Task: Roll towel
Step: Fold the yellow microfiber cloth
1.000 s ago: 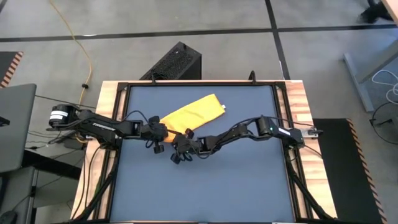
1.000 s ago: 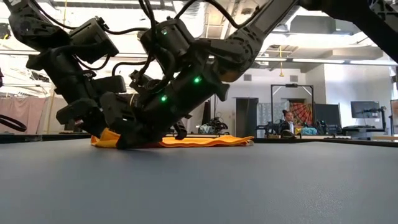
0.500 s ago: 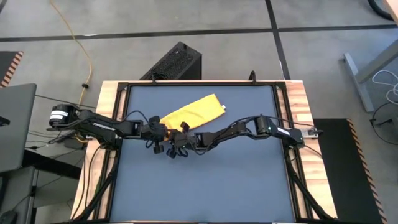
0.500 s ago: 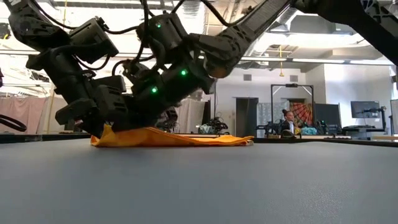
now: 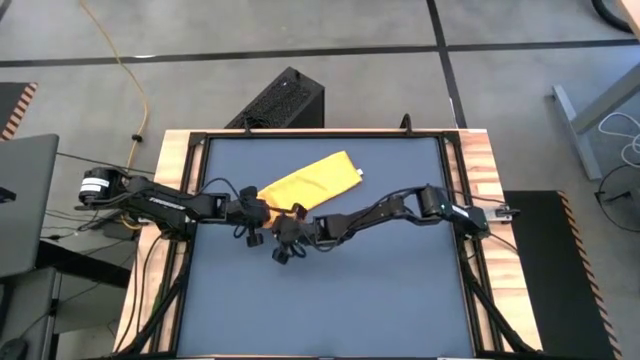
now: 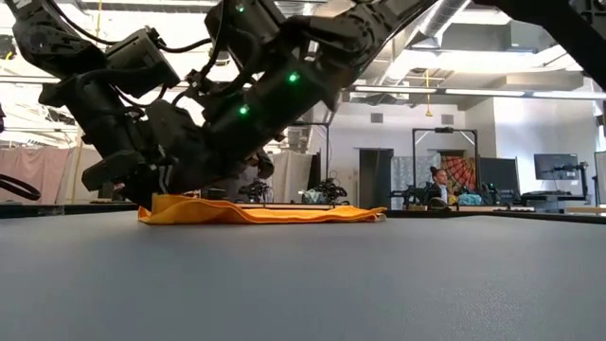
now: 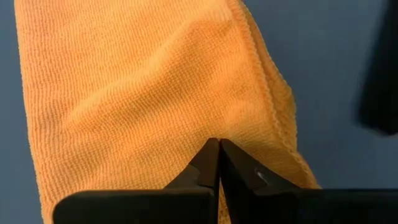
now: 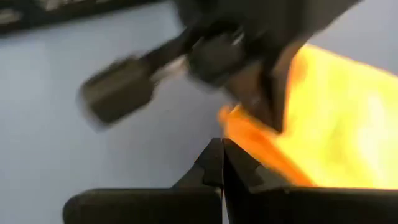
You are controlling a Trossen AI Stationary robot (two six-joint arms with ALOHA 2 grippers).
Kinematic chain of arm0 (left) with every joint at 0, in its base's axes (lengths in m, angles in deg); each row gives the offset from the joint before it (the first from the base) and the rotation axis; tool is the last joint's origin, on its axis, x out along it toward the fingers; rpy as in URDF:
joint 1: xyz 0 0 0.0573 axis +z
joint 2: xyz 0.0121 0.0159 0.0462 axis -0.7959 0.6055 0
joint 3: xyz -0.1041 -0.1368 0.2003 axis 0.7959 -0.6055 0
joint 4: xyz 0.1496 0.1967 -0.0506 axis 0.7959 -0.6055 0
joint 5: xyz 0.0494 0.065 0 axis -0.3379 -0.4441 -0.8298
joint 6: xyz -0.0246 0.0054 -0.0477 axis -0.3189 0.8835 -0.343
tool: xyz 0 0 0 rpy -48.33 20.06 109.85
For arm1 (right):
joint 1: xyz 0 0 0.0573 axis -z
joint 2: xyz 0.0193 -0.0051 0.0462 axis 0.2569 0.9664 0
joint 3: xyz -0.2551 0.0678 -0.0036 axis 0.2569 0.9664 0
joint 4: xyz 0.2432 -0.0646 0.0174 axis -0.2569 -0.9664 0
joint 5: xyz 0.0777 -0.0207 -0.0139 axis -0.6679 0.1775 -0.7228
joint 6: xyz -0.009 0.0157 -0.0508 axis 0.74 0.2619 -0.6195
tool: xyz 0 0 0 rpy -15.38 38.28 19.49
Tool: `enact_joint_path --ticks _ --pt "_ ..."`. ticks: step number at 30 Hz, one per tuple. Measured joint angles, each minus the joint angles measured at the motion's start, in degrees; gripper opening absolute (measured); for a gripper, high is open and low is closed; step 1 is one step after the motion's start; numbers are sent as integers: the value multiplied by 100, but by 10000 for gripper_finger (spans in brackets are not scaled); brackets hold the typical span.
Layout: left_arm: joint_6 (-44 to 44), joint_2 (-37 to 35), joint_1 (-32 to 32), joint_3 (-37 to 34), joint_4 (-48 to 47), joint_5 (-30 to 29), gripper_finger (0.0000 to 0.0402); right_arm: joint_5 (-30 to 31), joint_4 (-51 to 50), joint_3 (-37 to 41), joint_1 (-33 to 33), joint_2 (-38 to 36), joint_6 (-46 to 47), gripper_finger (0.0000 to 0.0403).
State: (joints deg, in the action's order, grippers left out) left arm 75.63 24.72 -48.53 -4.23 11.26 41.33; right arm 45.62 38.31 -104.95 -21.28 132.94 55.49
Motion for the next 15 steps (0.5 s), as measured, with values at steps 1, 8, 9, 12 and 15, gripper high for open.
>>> enact_joint_path --ticks 1,8,9,12,15 --pt "0 0 0 0 9 -2 0 -1 -38 4 -33 7 -26 17" --pt "13 0 0 0 70 0 0 1027 -510 15 -25 131 35 17" --pt "13 0 0 0 71 0 0 1098 -539 9 9 130 51 17" --pt "11 0 0 0 76 2 0 1030 -600 4 133 118 129 17" --pt "11 0 0 0 82 2 0 1051 -399 2 215 285 144 17"
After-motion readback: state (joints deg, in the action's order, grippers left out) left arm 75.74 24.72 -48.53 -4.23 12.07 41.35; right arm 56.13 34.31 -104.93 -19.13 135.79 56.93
